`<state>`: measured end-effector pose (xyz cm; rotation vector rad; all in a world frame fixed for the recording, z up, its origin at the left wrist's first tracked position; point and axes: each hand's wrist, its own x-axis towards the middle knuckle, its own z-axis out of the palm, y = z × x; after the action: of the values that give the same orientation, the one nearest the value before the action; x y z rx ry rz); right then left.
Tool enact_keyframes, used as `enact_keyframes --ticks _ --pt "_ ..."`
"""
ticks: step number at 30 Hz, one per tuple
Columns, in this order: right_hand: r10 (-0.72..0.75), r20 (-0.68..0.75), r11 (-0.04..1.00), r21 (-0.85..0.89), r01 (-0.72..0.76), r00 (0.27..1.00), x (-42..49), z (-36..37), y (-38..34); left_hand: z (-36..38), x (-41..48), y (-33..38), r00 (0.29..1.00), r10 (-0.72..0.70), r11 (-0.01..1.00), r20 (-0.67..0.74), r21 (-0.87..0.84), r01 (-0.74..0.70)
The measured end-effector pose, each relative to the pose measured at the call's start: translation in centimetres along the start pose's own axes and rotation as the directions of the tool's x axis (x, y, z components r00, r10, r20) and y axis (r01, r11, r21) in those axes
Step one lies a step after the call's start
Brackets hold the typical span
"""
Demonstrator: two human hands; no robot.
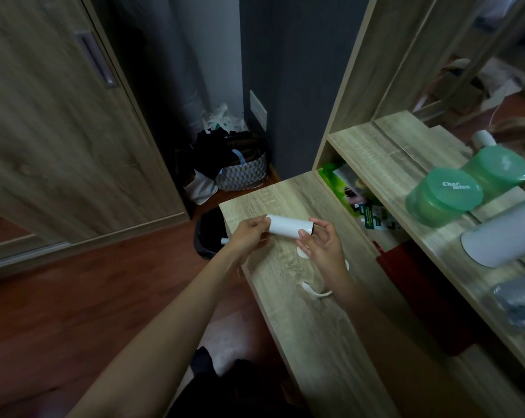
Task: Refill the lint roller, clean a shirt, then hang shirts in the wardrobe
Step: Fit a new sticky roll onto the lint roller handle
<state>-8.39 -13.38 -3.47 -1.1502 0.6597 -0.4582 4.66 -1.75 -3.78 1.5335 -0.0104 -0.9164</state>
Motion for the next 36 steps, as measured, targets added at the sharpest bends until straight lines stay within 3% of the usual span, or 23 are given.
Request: enact_keyframes --ticks 3,7,10,12,16,19,22,25,29,33,35,36 --pt "0.038 0.051 0.999 0.003 -0.038 0.998 0.2 -0.7 -0.4 -0.4 -0.7 0.2 0.995 0.017 0.996 0.097 -0.091 -0.008" --pt "0.067 0.11 0.995 -0.075 -0.059 0.992 0.3 -0.8 -1.1 -0.5 -1.2 -0.1 0.991 0.068 0.98 0.116 -0.193 -0.045" --pt "0.082 0.033 0.983 -0.168 -0.075 0.996 1.3 -1.6 -1.9 -1.1 -1.1 -0.3 0.996 0.079 0.966 0.039 -0.252 -0.066" --pt "-0.004 -0.045 0.927 -0.376 -0.013 0.999 2.0 -2.5 -1.9 -1.8 -1.0 -0.5 0.997 0.072 0.965 -0.019 -0.253 -0.074" --pt "-0.051 0.045 0.502 -0.862 0.065 0.998 3.0 -4.1 0.2 -2.8 -0.9 -1.1 0.996 0.067 0.97 -0.062 -0.23 -0.08" --pt "-0.034 0.152 0.138 -0.978 0.155 0.988 3.1 -4.4 1.7 -2.9 -0.9 -1.3 0.995 0.066 0.966 -0.08 -0.244 -0.084" --pt "-0.049 0.155 0.0 -0.988 0.155 0.987 2.9 -3.9 2.4 -2.9 -0.9 -1.5 0.995 0.06 0.966 -0.085 -0.244 -0.08" --pt "-0.086 0.166 -0.024 -0.986 0.164 0.982 2.9 -3.6 2.9 -2.8 -1.1 -1.5 0.994 0.06 0.963 -0.088 -0.256 -0.081" --pt "-0.112 0.153 0.101 -0.981 0.164 0.982 3.0 -3.3 3.0 -2.9 -1.2 -1.7 0.993 0.047 0.962 -0.104 -0.263 -0.073" --pt "-0.162 0.154 0.137 -0.975 0.177 0.975 3.1 -3.3 2.7 -2.9 -1.3 -2.0 0.993 0.035 0.961 -0.109 -0.268 -0.064" --pt "-0.15 0.13 0.218 -0.963 0.161 0.98 3.0 -3.2 2.6 -2.8 -1.3 -2.1 0.994 0.042 0.96 -0.106 -0.271 -0.069" --pt "-0.153 0.105 0.311 -0.939 0.149 0.983 2.9 -3.0 2.5 -2.8 -1.3 -2.1 0.994 0.043 0.959 -0.104 -0.275 -0.071"
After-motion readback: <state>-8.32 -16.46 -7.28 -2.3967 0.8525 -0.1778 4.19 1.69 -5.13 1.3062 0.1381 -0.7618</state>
